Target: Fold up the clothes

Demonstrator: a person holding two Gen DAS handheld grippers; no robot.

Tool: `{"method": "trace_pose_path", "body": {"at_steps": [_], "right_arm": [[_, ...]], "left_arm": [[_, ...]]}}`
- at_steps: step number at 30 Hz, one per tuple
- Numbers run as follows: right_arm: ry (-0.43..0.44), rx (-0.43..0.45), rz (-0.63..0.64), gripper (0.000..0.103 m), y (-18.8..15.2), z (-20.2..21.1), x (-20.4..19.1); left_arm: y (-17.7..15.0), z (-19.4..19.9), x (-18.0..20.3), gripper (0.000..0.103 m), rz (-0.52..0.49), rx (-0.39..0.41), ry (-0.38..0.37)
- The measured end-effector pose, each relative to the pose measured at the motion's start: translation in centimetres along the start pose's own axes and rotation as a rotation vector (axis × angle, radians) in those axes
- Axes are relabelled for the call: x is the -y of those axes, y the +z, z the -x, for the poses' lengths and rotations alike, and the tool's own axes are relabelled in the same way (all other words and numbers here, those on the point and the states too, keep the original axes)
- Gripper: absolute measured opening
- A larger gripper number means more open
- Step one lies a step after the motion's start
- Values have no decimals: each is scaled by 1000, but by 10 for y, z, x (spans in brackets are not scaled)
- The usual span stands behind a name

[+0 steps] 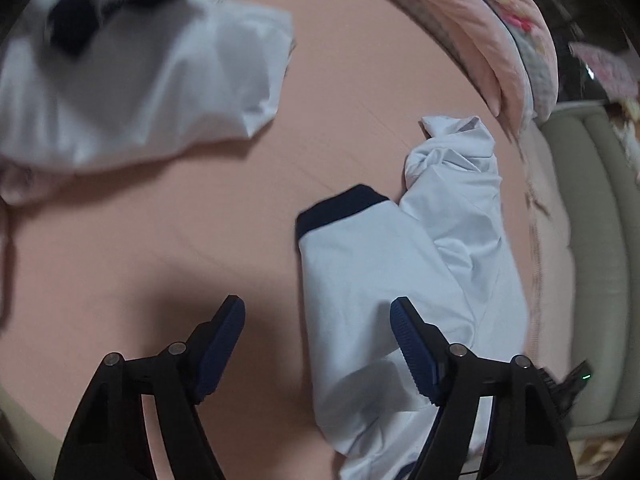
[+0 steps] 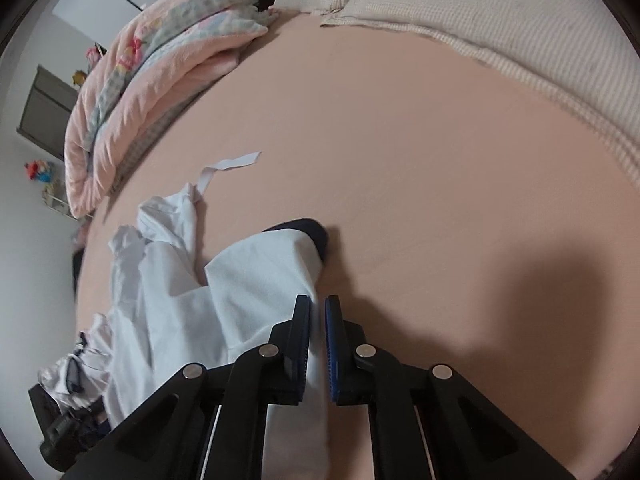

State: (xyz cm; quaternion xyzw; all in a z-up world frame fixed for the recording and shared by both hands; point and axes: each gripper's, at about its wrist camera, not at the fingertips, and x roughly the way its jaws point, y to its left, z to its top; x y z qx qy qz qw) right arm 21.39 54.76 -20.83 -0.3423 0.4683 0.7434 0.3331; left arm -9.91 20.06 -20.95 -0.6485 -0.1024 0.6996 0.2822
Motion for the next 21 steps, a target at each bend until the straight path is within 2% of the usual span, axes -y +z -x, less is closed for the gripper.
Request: {"method": "trace_pose_path", "body": {"at_steps": [1,5,8,12,18,20,21], "right_arm": [[-10,0,6,5,0,2,2],[-23,-7,1,5,0,7,13],[-29,-11,-26,5,-3,8,21],[35,-25,-81,6,-4,6,30],[101,-37,-116,6,-4,4,32],[142,-70,-134,7,-6,3,32],[155,-88,-147,7,-6,2,34]], "left_arm": [[-1,-3,-3,74,17,-16,-25],[1,-7,-3,74,18,-18,-42],[5,-9,-6,74,68,-20,-96],[12,-13,-10,74,129,-21,-164],[11,-20,-4,74,155,-29,-242],[11,-23,-2,74,164,-24,-256],[10,-25,-2,67,179,-17,-260]]}}
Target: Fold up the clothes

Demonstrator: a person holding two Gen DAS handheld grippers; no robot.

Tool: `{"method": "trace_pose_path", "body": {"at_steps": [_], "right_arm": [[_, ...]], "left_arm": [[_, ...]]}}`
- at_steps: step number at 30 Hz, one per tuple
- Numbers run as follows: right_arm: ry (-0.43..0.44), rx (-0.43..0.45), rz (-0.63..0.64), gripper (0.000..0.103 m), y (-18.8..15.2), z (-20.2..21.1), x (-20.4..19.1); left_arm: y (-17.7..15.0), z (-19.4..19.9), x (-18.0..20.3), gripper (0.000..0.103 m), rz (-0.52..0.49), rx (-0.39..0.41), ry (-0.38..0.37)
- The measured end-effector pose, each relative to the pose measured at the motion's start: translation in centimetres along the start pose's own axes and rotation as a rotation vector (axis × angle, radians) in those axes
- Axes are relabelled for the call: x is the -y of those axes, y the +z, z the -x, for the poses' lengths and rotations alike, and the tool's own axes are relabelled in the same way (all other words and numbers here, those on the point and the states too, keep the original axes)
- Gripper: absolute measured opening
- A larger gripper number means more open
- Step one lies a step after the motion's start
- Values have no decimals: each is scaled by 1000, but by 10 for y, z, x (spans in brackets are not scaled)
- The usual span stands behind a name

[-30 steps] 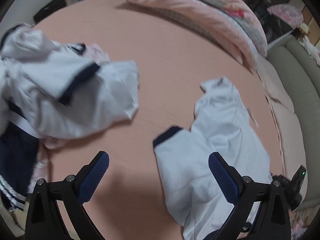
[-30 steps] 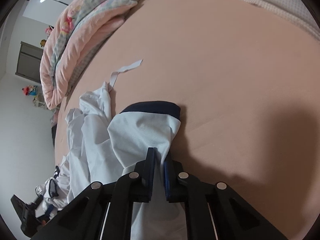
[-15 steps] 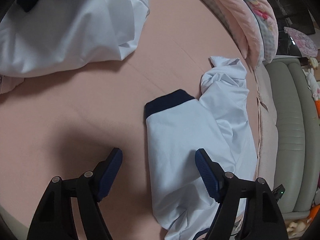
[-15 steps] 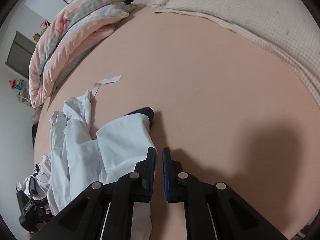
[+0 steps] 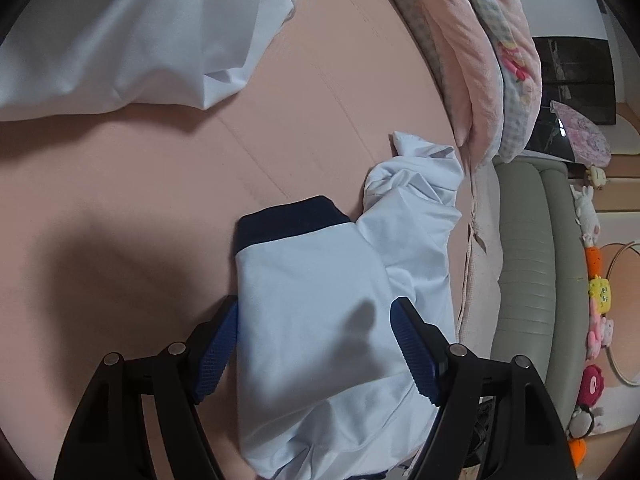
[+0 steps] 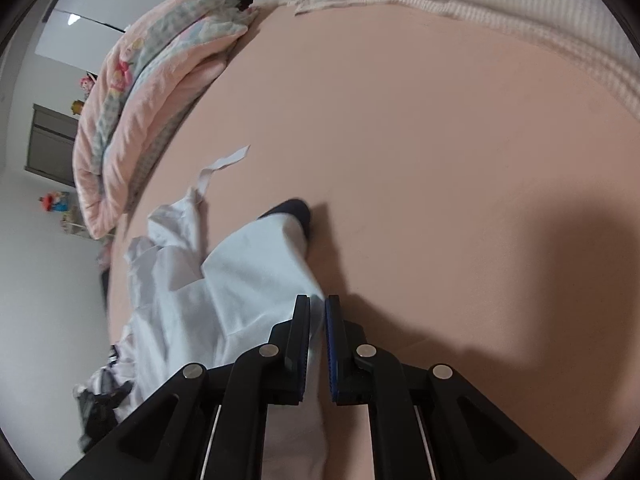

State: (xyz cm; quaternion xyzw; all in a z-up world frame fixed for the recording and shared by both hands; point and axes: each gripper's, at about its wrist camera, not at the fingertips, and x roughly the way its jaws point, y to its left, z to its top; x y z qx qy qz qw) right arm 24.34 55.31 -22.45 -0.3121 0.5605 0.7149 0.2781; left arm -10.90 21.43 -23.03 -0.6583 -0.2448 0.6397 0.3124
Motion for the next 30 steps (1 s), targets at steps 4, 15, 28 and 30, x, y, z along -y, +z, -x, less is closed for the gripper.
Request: {"method": "trace_pose_path", "body": {"at_steps": [4,15,28,30], "right_arm": [[101,-23,-50,47,0,-1,3],[186,-58,-84,58,16,-25,-1],[-127,17,102,0,6,-22,-29],[-247,47,229,0,2,-19,-50]], "left_arm": [[-2,-12,-10,37,95,-6,-63],[-5,-19,-16,17,112,16,-74],[-17,1,55,6,-346,191,349],[-15,5,57,4,-359,192,365]]}}
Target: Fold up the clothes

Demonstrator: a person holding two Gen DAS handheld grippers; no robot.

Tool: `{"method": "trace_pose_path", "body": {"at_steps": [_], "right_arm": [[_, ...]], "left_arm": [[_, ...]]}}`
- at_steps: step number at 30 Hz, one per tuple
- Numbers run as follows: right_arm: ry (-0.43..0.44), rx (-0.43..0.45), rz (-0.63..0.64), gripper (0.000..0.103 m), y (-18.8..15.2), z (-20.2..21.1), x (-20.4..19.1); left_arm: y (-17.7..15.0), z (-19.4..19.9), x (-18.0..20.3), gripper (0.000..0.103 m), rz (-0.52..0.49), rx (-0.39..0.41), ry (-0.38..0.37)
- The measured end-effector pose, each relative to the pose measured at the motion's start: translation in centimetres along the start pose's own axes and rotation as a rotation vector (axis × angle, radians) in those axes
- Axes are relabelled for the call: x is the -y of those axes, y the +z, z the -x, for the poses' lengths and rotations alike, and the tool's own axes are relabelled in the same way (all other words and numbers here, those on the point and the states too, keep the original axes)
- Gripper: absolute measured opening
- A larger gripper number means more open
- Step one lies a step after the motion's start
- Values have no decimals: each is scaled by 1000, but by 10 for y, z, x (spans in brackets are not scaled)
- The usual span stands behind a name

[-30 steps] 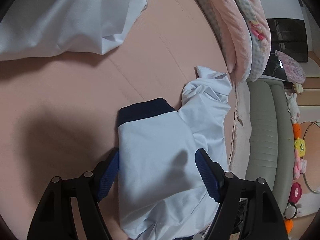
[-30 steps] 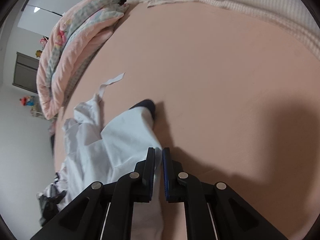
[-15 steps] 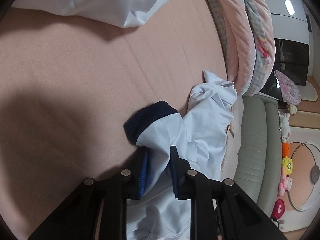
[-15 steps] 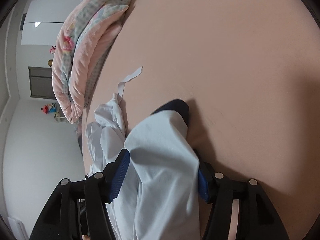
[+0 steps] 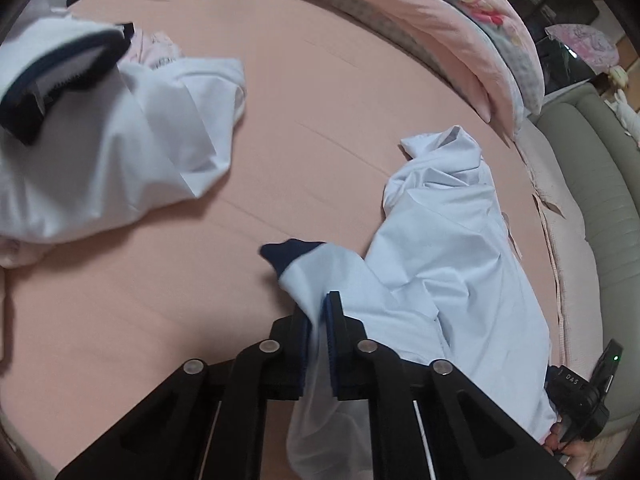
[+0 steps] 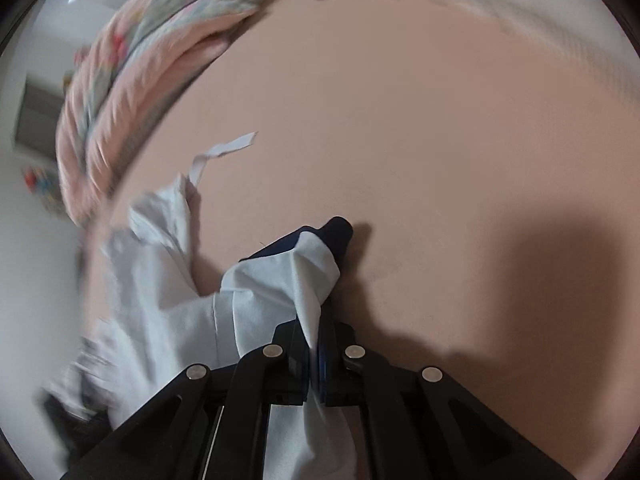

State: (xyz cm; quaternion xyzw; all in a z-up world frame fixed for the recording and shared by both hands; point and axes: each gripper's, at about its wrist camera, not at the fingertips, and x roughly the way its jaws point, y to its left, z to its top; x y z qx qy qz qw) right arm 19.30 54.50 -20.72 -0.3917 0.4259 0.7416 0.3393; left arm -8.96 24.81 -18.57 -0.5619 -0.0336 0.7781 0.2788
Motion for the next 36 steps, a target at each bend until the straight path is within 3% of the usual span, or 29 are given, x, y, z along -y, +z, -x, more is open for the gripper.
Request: {"method": "trace_pose_path", "body": {"at_steps": [5,13,15,19,23,24,26,27,28,30,34,36], "right_arm": [[-223,18,226,0,-6,10,-29],[-364,38,309,0,-11,23,-24],[-362,33,289,0,-11,27,-15],[-352,31,252,0,-13,33,-10],[-365,28,247,0,-18,34,-4],[-369,26,246,0,-19,33,-2],[-378,24,243,0,-21,32,1],[-383,23,242,0,-22,32,2],[-387,21,241,0,-23,31,3],[-405,26,239,0,-24,34,6],[-484,37,245,0,-27,37,13],[-465,35,200,0,-26,41,23]], "left_arm": [[-5,5,-9,3,-28,2,62],[-4,20,-38,2,26,14,112],[-3,20,-48,2,63,-4,69],[-2,21,-59,3,144,-18,-89],[-2,6,-67,7,259,-126,-210],[-2,3,-68,15,280,-142,-216],[-4,-3,-67,48,317,-167,-221],[-5,-7,-68,71,339,-176,-242],[-5,-10,-69,76,363,-184,-277],[-8,-12,-67,76,392,-197,-322],[-8,-19,-61,76,414,-197,-354],[-9,-25,-59,76,433,-214,-388]]}}
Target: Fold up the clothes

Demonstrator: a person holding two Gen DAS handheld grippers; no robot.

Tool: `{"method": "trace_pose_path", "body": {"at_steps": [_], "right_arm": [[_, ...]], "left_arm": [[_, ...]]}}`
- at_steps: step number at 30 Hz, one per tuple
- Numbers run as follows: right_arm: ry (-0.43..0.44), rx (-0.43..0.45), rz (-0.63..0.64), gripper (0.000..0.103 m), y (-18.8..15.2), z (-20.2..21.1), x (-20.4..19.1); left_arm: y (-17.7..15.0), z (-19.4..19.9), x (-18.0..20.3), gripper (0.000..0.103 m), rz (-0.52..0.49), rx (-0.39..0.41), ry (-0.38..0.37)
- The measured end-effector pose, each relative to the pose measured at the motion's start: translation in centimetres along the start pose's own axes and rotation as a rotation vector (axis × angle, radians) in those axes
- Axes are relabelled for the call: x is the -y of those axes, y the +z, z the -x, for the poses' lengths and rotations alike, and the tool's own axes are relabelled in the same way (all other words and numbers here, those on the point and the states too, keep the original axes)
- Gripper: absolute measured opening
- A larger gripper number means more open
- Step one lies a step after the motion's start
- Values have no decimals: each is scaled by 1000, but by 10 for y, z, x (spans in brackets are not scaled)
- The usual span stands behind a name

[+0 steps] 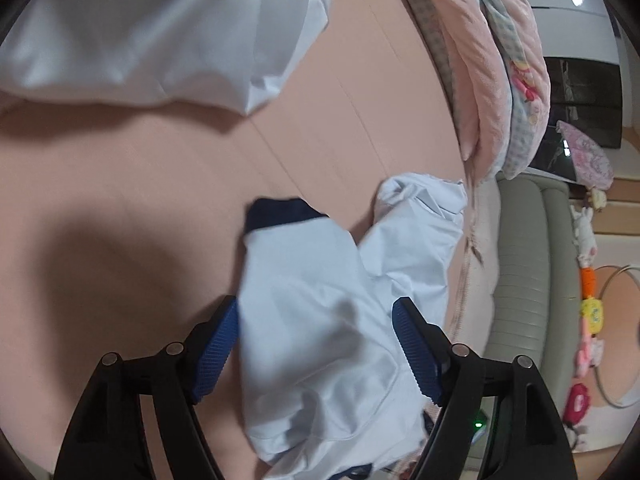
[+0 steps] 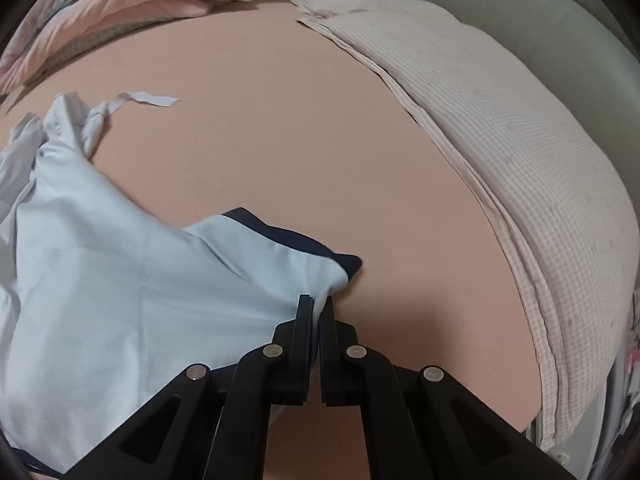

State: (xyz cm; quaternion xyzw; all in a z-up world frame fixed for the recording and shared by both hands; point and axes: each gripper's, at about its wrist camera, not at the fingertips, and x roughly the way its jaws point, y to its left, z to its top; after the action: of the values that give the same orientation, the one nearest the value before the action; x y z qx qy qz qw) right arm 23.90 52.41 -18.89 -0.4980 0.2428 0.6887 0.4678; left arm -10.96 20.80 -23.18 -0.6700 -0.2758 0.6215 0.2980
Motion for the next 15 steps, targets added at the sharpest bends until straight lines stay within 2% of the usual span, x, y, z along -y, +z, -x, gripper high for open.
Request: {"method": "trace_pose_path", "body": {"at_steps": [3,7,9,10,12,14,15], "right_arm": [[44,-18,-55,0,-1,0,15],[199,-59,-150,0,0,-2,33],[276,-80,-222,3,-1,-5,45],[315,-91,-257,4,-1,-6,51],[414,-122,-347,17,-4,-10,65],[540,-147,-434,48,-8,-13,75],[604,-147,-482,52,-11,-13,79]], "left_arm": [[0,-7,-1,76,14,-13,-36],[-2,-5,-7,76,46,-6,-80],[-2,-7,-7,75,51,5,-97],[-3,-8,-8,70,48,3,-92],[-4,-9,-9,61,43,1,-80],[-5,-10,-11,53,37,-2,-69],[-5,-11,-11,47,34,-4,-63]]}}
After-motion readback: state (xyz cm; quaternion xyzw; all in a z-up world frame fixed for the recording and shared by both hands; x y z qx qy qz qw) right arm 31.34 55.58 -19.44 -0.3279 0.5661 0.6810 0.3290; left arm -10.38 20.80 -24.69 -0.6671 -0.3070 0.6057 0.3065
